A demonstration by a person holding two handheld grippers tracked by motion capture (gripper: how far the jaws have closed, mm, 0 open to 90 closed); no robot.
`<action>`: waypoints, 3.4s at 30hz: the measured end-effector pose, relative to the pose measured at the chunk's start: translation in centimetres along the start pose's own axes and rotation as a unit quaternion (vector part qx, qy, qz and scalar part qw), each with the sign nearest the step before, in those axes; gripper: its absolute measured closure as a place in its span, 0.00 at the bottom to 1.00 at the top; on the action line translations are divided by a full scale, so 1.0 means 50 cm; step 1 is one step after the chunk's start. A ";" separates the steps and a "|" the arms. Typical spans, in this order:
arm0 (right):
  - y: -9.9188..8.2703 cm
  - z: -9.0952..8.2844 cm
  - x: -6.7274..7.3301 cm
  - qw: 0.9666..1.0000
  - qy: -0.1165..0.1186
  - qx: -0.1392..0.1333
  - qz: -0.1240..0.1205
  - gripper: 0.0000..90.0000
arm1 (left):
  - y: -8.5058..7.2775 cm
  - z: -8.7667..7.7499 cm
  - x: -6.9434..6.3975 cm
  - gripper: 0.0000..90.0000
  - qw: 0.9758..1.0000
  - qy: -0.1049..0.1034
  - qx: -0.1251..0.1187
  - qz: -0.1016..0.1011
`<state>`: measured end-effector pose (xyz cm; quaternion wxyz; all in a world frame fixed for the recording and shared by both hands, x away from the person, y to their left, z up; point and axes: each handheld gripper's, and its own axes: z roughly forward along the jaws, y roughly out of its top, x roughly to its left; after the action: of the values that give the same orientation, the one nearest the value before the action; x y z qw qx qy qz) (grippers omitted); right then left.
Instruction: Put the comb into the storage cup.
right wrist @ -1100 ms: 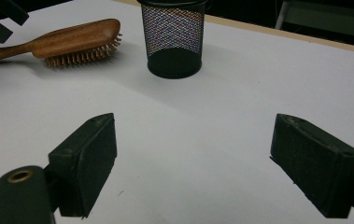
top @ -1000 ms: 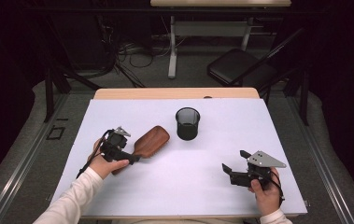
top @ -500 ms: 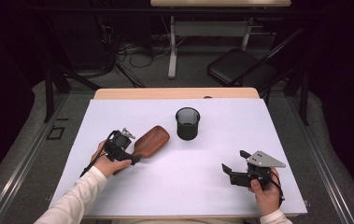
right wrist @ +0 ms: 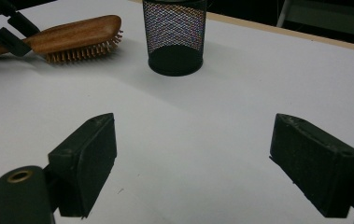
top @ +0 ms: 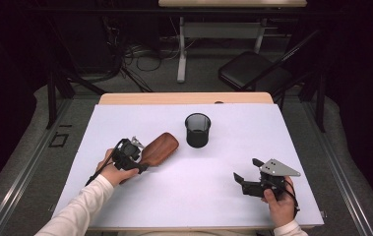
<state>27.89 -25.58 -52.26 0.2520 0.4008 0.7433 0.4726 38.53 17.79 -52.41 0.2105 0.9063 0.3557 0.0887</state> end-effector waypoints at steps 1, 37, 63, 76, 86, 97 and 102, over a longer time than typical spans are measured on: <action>0.000 0.000 0.000 1.000 0.000 0.000 0.000 0.16 | 0.000 0.001 0.000 0.51 1.000 0.000 0.003 0.000; -0.001 0.003 0.000 1.000 0.004 0.004 -0.002 0.16 | 0.012 0.025 0.013 0.69 0.999 -0.012 0.040 -0.014; -0.002 0.005 0.000 1.000 0.005 0.005 -0.005 0.16 | 0.018 0.024 0.006 0.78 0.998 -0.014 0.054 -0.001; -0.002 0.005 0.000 1.000 0.004 0.005 -0.007 0.16 | 0.018 0.023 0.003 0.79 0.998 -0.010 0.054 0.005; -0.003 0.005 0.000 1.000 0.004 0.007 -0.005 0.16 | 0.015 0.021 0.005 0.79 0.999 -0.012 0.046 0.003; -0.003 0.005 -0.001 1.000 0.003 0.009 -0.006 0.16 | 0.010 0.018 0.009 0.80 0.999 -0.023 0.031 -0.008; -0.003 0.005 0.000 1.000 0.003 0.009 -0.006 0.16 | 0.008 0.016 0.007 0.80 1.000 -0.021 0.022 -0.008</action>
<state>28.03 -25.51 -52.51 0.2489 0.3971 0.7506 0.4658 39.27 17.54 -52.93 0.1983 0.9094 0.3607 0.0604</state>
